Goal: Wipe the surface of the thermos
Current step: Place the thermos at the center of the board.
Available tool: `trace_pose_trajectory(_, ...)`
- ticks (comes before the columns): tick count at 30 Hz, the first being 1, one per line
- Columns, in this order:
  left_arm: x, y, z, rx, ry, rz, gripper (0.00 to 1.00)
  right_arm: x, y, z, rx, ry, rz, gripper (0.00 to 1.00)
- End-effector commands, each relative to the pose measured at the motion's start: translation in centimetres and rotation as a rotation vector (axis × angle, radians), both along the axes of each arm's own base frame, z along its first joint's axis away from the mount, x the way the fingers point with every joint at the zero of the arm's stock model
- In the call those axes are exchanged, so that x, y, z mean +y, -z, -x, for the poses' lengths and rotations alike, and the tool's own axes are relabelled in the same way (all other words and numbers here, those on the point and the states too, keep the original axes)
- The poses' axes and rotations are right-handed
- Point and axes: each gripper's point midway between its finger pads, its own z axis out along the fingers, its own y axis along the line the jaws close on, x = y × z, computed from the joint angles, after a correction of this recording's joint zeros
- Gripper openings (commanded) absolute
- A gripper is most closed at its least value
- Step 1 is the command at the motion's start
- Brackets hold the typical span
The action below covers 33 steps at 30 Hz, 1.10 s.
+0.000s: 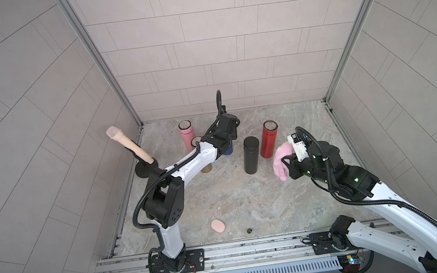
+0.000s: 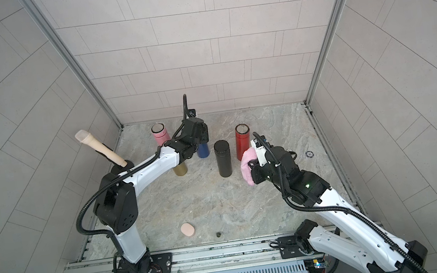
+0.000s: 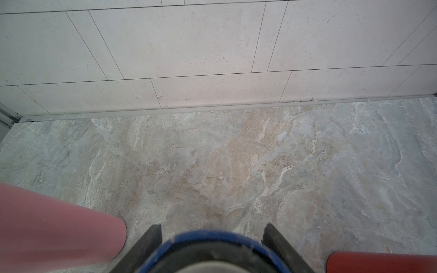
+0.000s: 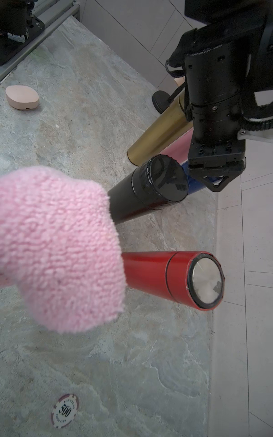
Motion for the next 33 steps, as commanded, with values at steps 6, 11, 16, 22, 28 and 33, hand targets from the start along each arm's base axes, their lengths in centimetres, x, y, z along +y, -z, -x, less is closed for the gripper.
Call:
trace_pose_trajectory(6,1.0,-0.9,-1.1,-0.054,-0.060,0.027,0.09,-0.3,0.8,-0.2,0.006,0.002,-0.019,0.00)
trace_pose_trajectory(11,1.1,0.1,-1.1,-0.028,-0.064,0.015,0.41,-0.8,1.3,-0.4,0.021,0.020,-0.025,0.00)
trace_pose_trajectory(16,1.0,0.0,-0.9,-0.030,-0.060,0.021,0.61,-0.9,0.9,-0.4,0.021,0.019,-0.042,0.00)
trace_pose_trajectory(22,1.3,-1.6,-0.7,-0.049,-0.064,0.030,0.99,-0.7,-0.1,-0.2,0.010,0.004,-0.060,0.00)
trace_pose_trajectory(28,1.1,-5.9,1.0,-0.087,-0.046,0.050,1.00,-0.5,-1.1,0.1,0.000,-0.009,-0.081,0.00)
trace_pose_trajectory(33,1.0,-10.1,3.7,-0.141,-0.022,0.075,1.00,-1.0,-2.0,0.7,-0.022,-0.003,-0.092,0.00)
